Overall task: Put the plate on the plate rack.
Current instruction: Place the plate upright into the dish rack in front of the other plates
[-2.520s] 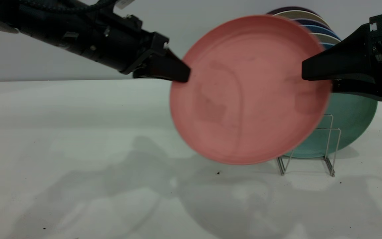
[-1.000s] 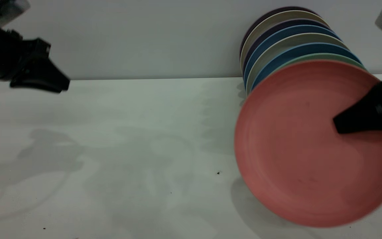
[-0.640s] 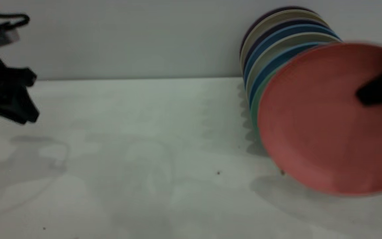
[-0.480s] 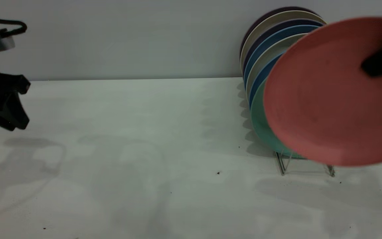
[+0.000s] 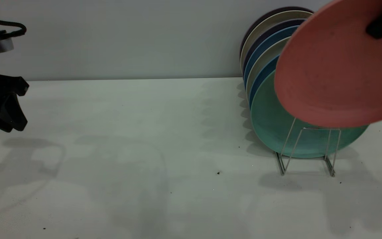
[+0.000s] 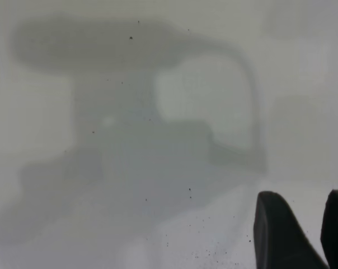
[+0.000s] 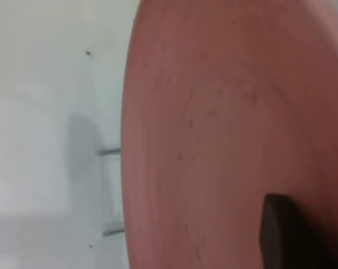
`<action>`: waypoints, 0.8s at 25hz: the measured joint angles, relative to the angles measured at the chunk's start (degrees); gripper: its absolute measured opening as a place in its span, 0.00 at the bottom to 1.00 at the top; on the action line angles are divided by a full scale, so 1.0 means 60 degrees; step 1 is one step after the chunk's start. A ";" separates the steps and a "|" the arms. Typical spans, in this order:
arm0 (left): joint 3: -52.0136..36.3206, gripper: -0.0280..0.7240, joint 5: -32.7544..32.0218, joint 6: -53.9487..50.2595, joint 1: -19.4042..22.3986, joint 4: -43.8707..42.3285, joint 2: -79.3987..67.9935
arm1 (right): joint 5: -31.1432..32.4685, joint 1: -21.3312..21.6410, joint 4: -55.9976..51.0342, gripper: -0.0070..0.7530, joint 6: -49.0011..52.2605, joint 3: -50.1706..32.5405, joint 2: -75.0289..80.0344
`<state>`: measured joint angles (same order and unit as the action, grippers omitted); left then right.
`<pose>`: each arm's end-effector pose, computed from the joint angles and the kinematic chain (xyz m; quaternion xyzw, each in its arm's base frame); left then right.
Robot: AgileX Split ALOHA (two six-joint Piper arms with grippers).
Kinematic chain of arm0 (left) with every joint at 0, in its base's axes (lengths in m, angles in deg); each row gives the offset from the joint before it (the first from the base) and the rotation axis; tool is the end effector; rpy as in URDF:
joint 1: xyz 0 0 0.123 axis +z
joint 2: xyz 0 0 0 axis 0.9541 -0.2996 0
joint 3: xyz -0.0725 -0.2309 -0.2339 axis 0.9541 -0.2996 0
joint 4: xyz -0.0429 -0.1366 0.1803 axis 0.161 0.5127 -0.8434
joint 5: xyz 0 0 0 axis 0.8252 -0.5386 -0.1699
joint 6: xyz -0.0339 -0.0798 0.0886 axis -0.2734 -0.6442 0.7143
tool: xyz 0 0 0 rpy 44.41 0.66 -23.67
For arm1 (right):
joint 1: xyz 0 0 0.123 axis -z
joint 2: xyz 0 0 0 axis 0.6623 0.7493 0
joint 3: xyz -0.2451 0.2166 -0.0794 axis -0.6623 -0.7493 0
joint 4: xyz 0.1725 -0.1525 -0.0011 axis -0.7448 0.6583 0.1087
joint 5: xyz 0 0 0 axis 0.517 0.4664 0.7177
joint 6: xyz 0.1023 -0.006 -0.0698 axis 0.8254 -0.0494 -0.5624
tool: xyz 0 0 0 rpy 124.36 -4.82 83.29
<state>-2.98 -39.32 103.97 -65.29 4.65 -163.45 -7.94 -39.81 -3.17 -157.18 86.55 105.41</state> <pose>0.3902 0.0277 0.1606 0.0077 0.9794 -0.0656 0.1908 0.2984 0.0480 0.2980 -0.6314 0.6693 -0.0389 0.3897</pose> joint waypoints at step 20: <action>0.0000 0.36 -0.0003 -0.0007 0.0000 -0.0012 0.0000 | -0.0001 0.0000 -0.0428 0.17 0.0000 0.1224 0.2124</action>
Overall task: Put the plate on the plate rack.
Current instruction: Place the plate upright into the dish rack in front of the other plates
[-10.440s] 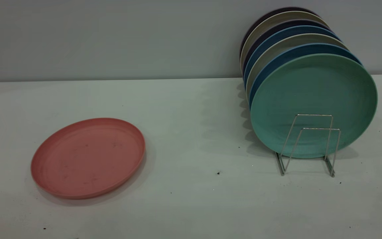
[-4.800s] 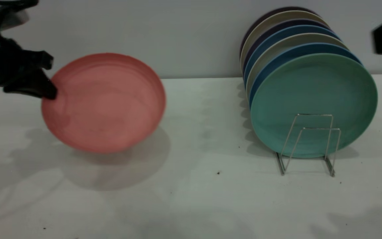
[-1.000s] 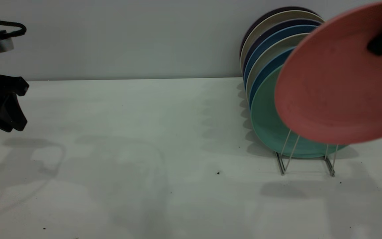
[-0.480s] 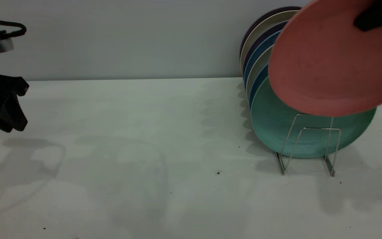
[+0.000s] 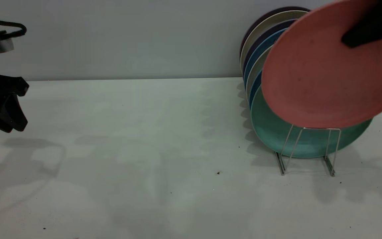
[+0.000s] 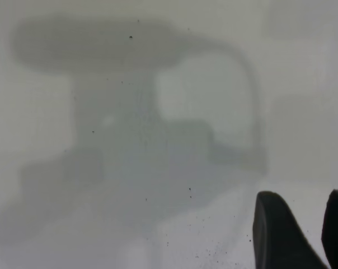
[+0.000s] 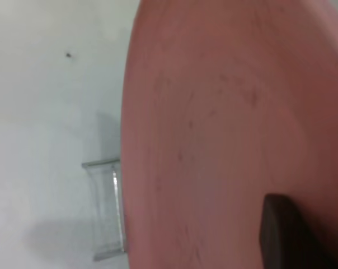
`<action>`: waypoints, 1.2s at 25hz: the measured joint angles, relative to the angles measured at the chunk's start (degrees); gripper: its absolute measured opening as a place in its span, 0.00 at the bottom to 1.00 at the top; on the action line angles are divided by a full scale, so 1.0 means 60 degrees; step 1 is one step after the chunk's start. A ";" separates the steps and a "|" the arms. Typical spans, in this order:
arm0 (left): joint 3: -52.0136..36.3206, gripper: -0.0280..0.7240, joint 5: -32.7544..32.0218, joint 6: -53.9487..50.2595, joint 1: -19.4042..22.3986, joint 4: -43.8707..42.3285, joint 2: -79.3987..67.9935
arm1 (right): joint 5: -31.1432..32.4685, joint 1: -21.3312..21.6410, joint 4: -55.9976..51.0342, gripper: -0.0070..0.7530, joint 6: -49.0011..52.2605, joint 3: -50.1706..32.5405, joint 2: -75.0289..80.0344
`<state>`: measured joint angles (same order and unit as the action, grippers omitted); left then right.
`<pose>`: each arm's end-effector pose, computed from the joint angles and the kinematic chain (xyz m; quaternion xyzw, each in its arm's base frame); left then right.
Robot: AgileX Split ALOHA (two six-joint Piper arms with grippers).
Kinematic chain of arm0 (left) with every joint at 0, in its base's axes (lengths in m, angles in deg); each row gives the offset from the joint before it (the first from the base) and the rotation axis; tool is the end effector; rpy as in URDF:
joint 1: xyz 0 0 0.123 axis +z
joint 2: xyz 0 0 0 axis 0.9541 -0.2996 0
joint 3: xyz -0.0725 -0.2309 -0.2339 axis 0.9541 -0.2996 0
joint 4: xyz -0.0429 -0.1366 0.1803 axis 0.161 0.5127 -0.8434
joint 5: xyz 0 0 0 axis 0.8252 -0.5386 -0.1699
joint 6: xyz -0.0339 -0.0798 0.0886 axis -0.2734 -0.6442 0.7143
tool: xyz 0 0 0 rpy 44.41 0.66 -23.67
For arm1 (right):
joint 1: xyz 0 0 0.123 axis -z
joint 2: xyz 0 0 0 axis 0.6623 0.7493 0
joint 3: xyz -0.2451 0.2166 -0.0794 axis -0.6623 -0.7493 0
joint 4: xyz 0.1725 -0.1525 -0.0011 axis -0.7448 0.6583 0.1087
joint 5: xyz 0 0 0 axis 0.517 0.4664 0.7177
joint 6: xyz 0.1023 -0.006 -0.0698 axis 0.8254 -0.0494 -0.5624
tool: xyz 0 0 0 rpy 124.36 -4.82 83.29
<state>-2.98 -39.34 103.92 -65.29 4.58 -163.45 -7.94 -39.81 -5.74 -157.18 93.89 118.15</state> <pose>0.3901 0.0277 0.1605 0.0078 0.9795 -0.0654 0.1905 0.3573 0.0484 0.2634 -0.6171 0.6940 0.0006 0.3710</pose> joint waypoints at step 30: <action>0.0195 0.36 -0.0670 -0.1059 0.0000 -0.1006 0.0773 | 0.1121 0.0000 -0.0230 0.49 0.6804 0.0086 -0.0626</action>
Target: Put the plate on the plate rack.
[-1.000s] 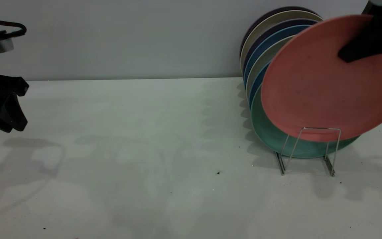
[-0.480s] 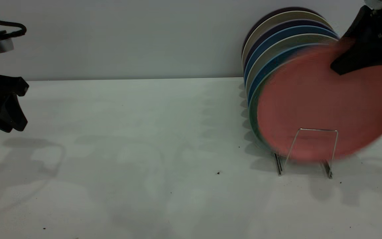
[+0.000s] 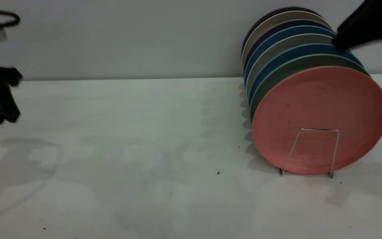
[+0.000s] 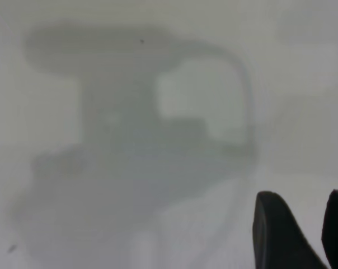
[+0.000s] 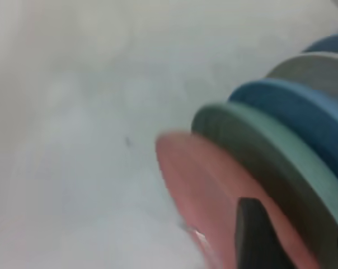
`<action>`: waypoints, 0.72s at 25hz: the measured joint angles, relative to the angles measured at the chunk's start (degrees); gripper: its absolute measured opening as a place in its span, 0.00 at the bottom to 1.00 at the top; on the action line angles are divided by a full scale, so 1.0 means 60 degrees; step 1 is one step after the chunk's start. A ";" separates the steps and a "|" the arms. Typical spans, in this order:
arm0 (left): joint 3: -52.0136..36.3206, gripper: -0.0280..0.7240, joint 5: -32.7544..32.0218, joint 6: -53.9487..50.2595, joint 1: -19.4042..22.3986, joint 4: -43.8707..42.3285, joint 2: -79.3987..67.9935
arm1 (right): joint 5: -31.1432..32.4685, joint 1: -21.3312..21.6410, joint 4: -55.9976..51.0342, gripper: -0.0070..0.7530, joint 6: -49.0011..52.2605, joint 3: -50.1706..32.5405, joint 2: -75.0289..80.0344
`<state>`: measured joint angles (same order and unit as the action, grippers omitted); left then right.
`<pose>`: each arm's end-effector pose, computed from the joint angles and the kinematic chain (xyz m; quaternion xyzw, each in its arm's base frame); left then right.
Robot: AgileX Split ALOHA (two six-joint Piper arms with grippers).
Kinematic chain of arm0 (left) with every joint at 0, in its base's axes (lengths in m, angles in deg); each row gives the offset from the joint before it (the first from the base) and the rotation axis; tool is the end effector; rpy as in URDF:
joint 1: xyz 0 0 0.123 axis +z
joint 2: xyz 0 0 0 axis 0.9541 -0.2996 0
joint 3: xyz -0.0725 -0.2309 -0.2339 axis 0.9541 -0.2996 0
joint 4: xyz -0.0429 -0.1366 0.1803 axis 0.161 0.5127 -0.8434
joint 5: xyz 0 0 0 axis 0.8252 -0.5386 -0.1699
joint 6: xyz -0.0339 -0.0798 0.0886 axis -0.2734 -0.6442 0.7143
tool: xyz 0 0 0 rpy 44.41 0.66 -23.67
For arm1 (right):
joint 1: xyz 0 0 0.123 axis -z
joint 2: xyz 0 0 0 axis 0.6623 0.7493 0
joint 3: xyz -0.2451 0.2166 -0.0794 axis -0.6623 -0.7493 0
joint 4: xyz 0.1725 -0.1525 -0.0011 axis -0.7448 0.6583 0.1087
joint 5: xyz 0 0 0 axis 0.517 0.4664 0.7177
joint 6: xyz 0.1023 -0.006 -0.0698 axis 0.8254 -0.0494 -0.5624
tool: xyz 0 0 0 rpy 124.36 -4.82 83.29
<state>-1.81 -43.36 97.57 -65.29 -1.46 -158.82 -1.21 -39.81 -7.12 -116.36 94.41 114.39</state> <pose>0.3812 0.0299 0.1923 0.0036 0.9789 -0.0514 0.1977 0.3383 0.0589 0.2885 -0.3555 0.8475 0.1695 0.3557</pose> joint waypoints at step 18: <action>-0.0143 0.36 -0.3636 -0.3081 0.0000 -0.3612 0.5100 | 0.3073 0.0000 0.6716 0.49 1.0381 -0.0135 -0.3159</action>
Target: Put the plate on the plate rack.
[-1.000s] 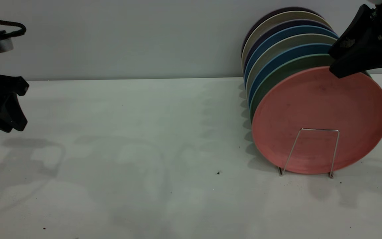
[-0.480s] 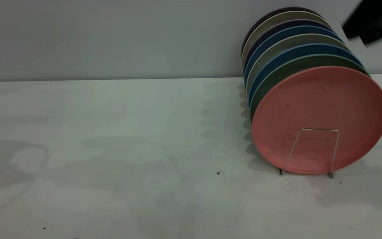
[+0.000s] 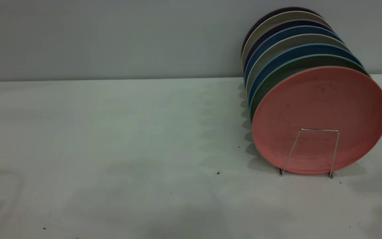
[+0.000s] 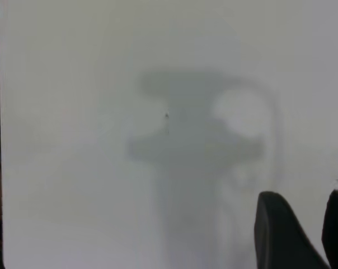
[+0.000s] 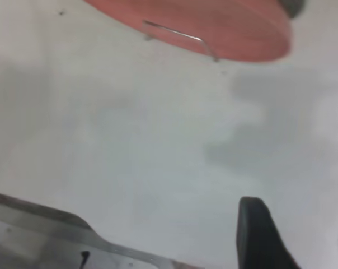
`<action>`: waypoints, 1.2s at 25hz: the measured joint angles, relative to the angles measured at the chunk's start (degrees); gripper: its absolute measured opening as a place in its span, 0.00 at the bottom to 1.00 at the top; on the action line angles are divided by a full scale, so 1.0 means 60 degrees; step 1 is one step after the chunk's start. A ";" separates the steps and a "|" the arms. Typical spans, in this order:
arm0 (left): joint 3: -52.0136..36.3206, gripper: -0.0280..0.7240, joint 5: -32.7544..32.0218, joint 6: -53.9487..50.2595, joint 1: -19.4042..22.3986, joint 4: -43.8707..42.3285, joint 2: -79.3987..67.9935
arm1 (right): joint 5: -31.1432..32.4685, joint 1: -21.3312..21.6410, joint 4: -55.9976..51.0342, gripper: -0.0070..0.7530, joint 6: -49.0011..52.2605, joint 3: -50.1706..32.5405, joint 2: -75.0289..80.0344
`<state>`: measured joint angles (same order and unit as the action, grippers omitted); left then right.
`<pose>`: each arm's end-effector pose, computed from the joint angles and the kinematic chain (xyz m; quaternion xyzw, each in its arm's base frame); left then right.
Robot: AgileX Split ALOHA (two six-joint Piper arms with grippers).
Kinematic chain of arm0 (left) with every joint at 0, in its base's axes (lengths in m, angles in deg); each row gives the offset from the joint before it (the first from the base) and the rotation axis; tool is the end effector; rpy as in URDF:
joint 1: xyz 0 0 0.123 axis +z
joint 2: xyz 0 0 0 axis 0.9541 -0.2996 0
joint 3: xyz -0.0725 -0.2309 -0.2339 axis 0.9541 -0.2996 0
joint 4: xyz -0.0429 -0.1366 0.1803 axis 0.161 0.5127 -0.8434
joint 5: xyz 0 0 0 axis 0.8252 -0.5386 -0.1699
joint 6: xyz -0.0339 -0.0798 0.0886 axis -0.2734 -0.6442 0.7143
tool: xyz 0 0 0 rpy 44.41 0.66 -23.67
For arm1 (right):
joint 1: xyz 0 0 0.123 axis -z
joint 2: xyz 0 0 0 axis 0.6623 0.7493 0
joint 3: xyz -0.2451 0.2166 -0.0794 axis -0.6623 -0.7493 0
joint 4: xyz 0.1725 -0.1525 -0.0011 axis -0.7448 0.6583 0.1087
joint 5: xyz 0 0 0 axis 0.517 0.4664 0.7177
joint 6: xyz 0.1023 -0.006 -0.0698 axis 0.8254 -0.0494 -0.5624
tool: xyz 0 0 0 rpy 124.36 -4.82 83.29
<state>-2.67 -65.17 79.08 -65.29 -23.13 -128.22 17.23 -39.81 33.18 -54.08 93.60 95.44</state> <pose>0.2527 0.0405 0.3398 -0.0271 0.9674 0.0582 0.2448 0.2249 0.0182 0.3337 -0.1085 0.9733 0.0765 0.1870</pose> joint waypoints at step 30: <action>-0.5913 0.51 -0.1762 0.0439 0.0000 0.1388 1.1245 | 0.0829 0.0000 0.0125 0.58 -0.0041 -0.5596 -1.0548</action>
<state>-38.15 -75.74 81.72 -65.29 -14.80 -60.75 22.20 -39.81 33.93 -54.32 60.02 32.15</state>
